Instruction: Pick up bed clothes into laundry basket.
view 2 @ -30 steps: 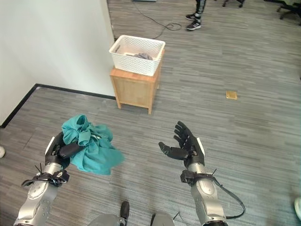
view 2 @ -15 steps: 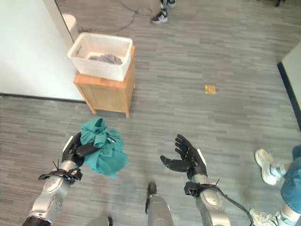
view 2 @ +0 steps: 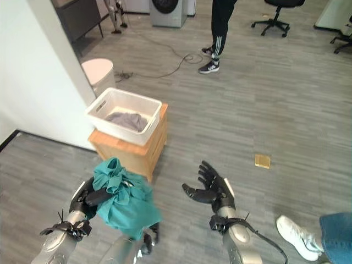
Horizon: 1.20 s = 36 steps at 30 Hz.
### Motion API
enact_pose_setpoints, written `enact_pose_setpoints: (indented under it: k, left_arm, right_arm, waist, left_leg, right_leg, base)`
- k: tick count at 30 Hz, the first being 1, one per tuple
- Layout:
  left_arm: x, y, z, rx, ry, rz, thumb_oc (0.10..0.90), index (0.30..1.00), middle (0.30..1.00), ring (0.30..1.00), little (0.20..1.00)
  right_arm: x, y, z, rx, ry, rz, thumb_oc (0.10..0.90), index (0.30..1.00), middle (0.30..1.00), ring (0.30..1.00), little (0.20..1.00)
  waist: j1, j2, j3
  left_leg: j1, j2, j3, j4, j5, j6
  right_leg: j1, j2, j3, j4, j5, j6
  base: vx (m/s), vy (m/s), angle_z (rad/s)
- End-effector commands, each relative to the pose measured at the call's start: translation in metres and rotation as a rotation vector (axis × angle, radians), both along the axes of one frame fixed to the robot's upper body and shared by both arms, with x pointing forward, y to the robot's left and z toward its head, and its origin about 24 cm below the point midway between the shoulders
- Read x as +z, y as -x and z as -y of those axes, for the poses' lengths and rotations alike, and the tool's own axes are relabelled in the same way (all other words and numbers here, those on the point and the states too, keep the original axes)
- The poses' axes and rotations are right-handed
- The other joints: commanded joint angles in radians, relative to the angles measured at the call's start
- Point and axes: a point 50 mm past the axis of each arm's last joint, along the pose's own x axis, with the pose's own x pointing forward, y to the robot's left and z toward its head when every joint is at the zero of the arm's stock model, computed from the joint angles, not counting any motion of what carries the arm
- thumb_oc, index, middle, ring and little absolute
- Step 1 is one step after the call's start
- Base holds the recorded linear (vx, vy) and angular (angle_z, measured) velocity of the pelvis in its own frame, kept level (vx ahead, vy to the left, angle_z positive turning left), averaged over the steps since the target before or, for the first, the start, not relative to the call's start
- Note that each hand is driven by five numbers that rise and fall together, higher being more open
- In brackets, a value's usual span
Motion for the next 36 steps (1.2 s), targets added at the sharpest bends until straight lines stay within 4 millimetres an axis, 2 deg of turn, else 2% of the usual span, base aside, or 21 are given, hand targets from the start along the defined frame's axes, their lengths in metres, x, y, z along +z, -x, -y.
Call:
enact_pose_setpoints:
  k: [1, 2, 4, 5, 6, 7, 8, 9, 11, 12, 16, 18, 20, 22, 23, 25, 28, 31, 32, 33, 36]
  left_arm:
    - [0.095, -0.062, 0.029, -0.174, -0.004, 0.482, 0.4, 0.3, 0.3, 0.3, 0.3]
    - [0.104, -0.067, 0.033, -0.195, -0.029, 0.524, 0.4, 0.3, 0.3, 0.3, 0.3]
    - [0.131, -0.071, 0.037, -0.256, -0.11, 0.637, 0.4, 0.3, 0.3, 0.3, 0.3]
    - [0.141, -0.073, 0.042, -0.298, -0.108, 0.679, 0.4, 0.3, 0.3, 0.3, 0.3]
    - [0.15, -0.074, 0.047, -0.335, -0.1, 0.721, 0.4, 0.3, 0.3, 0.3, 0.3]
    - [0.154, -0.075, 0.047, -0.332, -0.101, 0.735, 0.4, 0.3, 0.3, 0.3, 0.3]
    - [0.161, -0.076, 0.037, -0.271, -0.163, 0.783, 0.4, 0.3, 0.3, 0.3, 0.3]
    - [0.16, -0.076, 0.046, -0.376, -0.126, 0.75, 0.4, 0.3, 0.3, 0.3, 0.3]
    - [0.162, -0.073, 0.044, -0.362, -0.093, 0.765, 0.4, 0.3, 0.3, 0.3, 0.3]
    - [0.161, -0.071, 0.04, -0.336, -0.064, 0.759, 0.4, 0.3, 0.3, 0.3, 0.3]
    - [0.174, -0.07, 0.029, -0.348, -0.084, 0.803, 0.4, 0.3, 0.3, 0.3, 0.3]
    - [0.194, -0.075, 0.019, -0.336, -0.139, 0.864, 0.4, 0.3, 0.3, 0.3, 0.3]
    - [0.222, -0.081, 0.008, -0.319, -0.283, 0.935, 0.4, 0.3, 0.3, 0.3, 0.3]
    - [0.222, -0.082, 0.008, -0.32, -0.283, 0.936, 0.4, 0.3, 0.3, 0.3, 0.3]
    - [0.239, -0.087, 0.002, -0.304, -0.386, 0.974, 0.4, 0.3, 0.3, 0.3, 0.3]
    - [0.249, -0.098, -0.006, -0.265, -0.439, 0.974, 0.4, 0.3, 0.3, 0.3, 0.3]
    - [0.27, -0.105, -0.016, -0.223, -0.647, 0.988, 0.4, 0.3, 0.3, 0.3, 0.3]
    - [0.28, -0.116, -0.026, -0.18, -0.727, 0.957, 0.4, 0.3, 0.3, 0.3, 0.3]
    - [0.293, -0.124, -0.033, -0.149, -0.81, 0.943, 0.4, 0.3, 0.3, 0.3, 0.3]
    - [0.294, -0.125, -0.032, -0.151, -0.811, 0.945, 0.4, 0.3, 0.3, 0.3, 0.3]
    - [0.32, -0.132, -0.049, -0.057, -0.979, 0.937, 0.4, 0.3, 0.3, 0.3, 0.3]
  right_arm:
    - [0.053, -0.032, 0.012, -0.045, -0.027, 0.302, 0.8, 0.9, 0.9, 0.9, 0.9]
    - [0.051, -0.031, 0.011, -0.048, -0.048, 0.297, 0.8, 0.9, 0.9, 0.9, 0.9]
    - [0.046, -0.027, 0.012, -0.016, 0.007, 0.264, 0.8, 0.9, 0.9, 0.9, 0.9]
    - [0.045, -0.024, 0.015, -0.018, 0.026, 0.252, 0.8, 0.9, 0.9, 0.9, 0.9]
    - [0.043, -0.02, 0.02, -0.015, 0.041, 0.239, 0.8, 0.9, 0.9, 0.9, 0.9]
    - [0.043, -0.018, 0.023, -0.021, 0.064, 0.235, 0.8, 0.9, 0.9, 0.9, 0.9]
    - [0.043, -0.019, 0.029, 0.013, 0.113, 0.23, 0.8, 0.9, 0.9, 0.9, 0.9]
    - [0.042, -0.021, 0.031, -0.024, 0.122, 0.224, 0.8, 0.9, 0.9, 0.9, 0.9]
    - [0.041, -0.017, 0.026, 0.006, 0.076, 0.213, 0.8, 0.9, 0.9, 0.9, 0.9]
    - [0.042, -0.018, 0.024, 0.012, 0.065, 0.221, 0.8, 0.9, 0.9, 0.9, 0.9]
    - [0.043, -0.019, 0.028, 0.019, 0.062, 0.228, 0.8, 0.9, 0.9, 0.9, 0.9]
    - [0.034, -0.013, 0.027, 0.025, 0.038, 0.188, 0.8, 0.9, 0.9, 0.9, 0.9]
    - [0.031, -0.011, 0.025, 0.055, 0.024, 0.168, 0.8, 0.9, 0.9, 0.9, 0.9]
    - [0.031, -0.011, 0.025, 0.055, 0.023, 0.169, 0.8, 0.9, 0.9, 0.9, 0.9]
    - [0.032, -0.01, 0.023, 0.086, 0.029, 0.161, 0.8, 0.9, 0.9, 0.9, 0.9]
    - [0.032, -0.009, 0.021, 0.095, 0.016, 0.162, 0.8, 0.9, 0.9, 0.9, 0.9]
    - [0.028, -0.007, 0.02, 0.103, 0.004, 0.145, 0.8, 0.9, 0.9, 0.9, 0.9]
    - [0.024, -0.003, 0.021, 0.109, 0.01, 0.118, 0.8, 0.9, 0.9, 0.9, 0.9]
    - [0.025, -0.003, 0.024, 0.114, 0.012, 0.116, 0.8, 0.9, 0.9, 0.9, 0.9]
    - [0.025, -0.003, 0.023, 0.111, 0.01, 0.117, 0.8, 0.9, 0.9, 0.9, 0.9]
    - [0.027, -0.005, 0.023, 0.103, -0.009, 0.134, 0.8, 0.9, 0.9, 0.9, 0.9]
  waist:
    - [-0.066, 0.078, 0.032]
    - [-0.093, 0.098, 0.046]
    - [-0.12, 0.115, 0.054]
    - [-0.13, 0.113, 0.052]
    - [-0.14, 0.105, 0.042]
    - [-0.147, 0.094, 0.035]
    - [-0.148, 0.072, 0.033]
    - [-0.141, 0.07, 0.022]
    - [-0.115, 0.061, 0.003]
    - [-0.107, 0.058, -0.01]
    - [-0.104, 0.068, -0.03]
    - [-0.105, 0.073, -0.042]
    - [-0.104, 0.076, -0.043]
    - [-0.104, 0.075, -0.042]
    - [-0.107, 0.078, -0.045]
    - [-0.11, 0.079, -0.044]
    - [-0.112, 0.083, -0.045]
    - [-0.12, 0.081, -0.046]
    - [-0.128, 0.08, -0.046]
    - [-0.126, 0.078, -0.045]
    - [-0.133, 0.071, -0.044]
  left_leg:
    - [0.184, 0.082, -0.129, -0.068, -0.014, -0.137]
    - [0.224, 0.088, -0.155, -0.084, -0.023, -0.135]
    - [0.271, 0.087, -0.204, -0.105, -0.031, -0.143]
    - [0.285, 0.086, -0.227, -0.113, -0.036, -0.158]
    - [0.294, 0.078, -0.26, -0.117, -0.045, -0.18]
    - [0.304, 0.074, -0.284, -0.118, -0.057, -0.196]
    - [0.304, 0.076, -0.307, -0.103, -0.073, -0.208]
    - [0.291, 0.071, -0.33, -0.098, -0.072, -0.216]
    - [0.296, 0.074, -0.337, -0.126, -0.063, -0.222]
    - [0.295, 0.073, -0.346, -0.138, -0.052, -0.227]
    - [0.303, 0.082, -0.364, -0.191, -0.028, -0.239]
    - [0.312, 0.095, -0.374, -0.225, -0.009, -0.25]
    - [0.316, 0.103, -0.385, -0.234, -0.003, -0.257]
    - [0.317, 0.103, -0.386, -0.234, -0.003, -0.257]
    - [0.322, 0.106, -0.389, -0.24, -0.001, -0.26]
    - [0.326, 0.109, -0.386, -0.247, 0.003, -0.264]
    - [0.323, 0.115, -0.384, -0.25, 0.007, -0.269]
    - [0.322, 0.119, -0.38, -0.255, 0.008, -0.273]
    - [0.322, 0.124, -0.373, -0.258, 0.009, -0.275]
    - [0.322, 0.124, -0.373, -0.258, 0.009, -0.275]
    - [0.32, 0.129, -0.358, -0.264, 0.009, -0.28]
  right_leg:
    - [-0.345, -0.14, 0.047, 0.387, 0.44, 0.099]
    - [-0.415, -0.143, 0.053, 0.441, 0.397, 0.081]
    - [-0.484, -0.204, 0.072, 0.399, 0.361, 0.048]
    - [-0.494, -0.244, 0.087, 0.298, 0.351, 0.04]
    - [-0.473, -0.27, 0.105, 0.111, 0.348, 0.039]
    - [-0.43, -0.272, 0.103, -0.045, 0.34, 0.05]
    - [-0.361, -0.26, 0.106, -0.204, 0.327, 0.059]
    - [-0.319, -0.242, 0.151, -0.204, 0.309, 0.082]
    - [-0.294, -0.234, 0.132, -0.25, 0.294, 0.079]
    - [-0.28, -0.235, 0.12, -0.27, 0.312, 0.078]
    - [-0.258, -0.217, 0.129, -0.32, 0.309, 0.075]
    - [-0.242, -0.205, 0.118, -0.33, 0.294, 0.065]
    - [-0.241, -0.198, 0.104, -0.322, 0.286, 0.059]
    - [-0.241, -0.198, 0.103, -0.322, 0.285, 0.059]
    - [-0.238, -0.193, 0.1, -0.323, 0.286, 0.058]
    - [-0.233, -0.188, 0.098, -0.332, 0.29, 0.058]
    - [-0.231, -0.181, 0.091, -0.34, 0.293, 0.06]
    - [-0.229, -0.178, 0.09, -0.35, 0.298, 0.063]
    - [-0.229, -0.175, 0.091, -0.361, 0.304, 0.065]
    - [-0.229, -0.175, 0.091, -0.362, 0.305, 0.065]
    - [-0.228, -0.17, 0.095, -0.392, 0.323, 0.074]
  base:
    - [0.34, 0.09, 0.45]
    - [0.34, 0.005, 1.18]
    - [0.31, -0.088, 1.11]
    - [0.34, -0.237, 0.74]
    - [0.35, -0.288, 0.92]
    - [0.37, -0.349, 1.17]
    - [0.24, -0.27, 1.0]
    - [0.18, -0.21, 1.39]
    - [0.14, -0.151, 1.09]
    - [0.16, -0.199, 0.14]
    - [0.11, -0.106, 0.23]
    - [0.07, -0.086, 0.21]
    - [0.05, -0.071, -0.07]
    - [0.03, -0.034, 0.13]
    - [0.05, -0.044, 0.12]
    - [0.06, -0.043, 0.09]
    - [0.03, -0.015, 0.0]
    - [0.02, 0.001, -0.01]
    - [0.0, 0.0, 0.0]
    - [0.0, 0.0, 0.0]
    - [0.02, 0.008, -0.11]
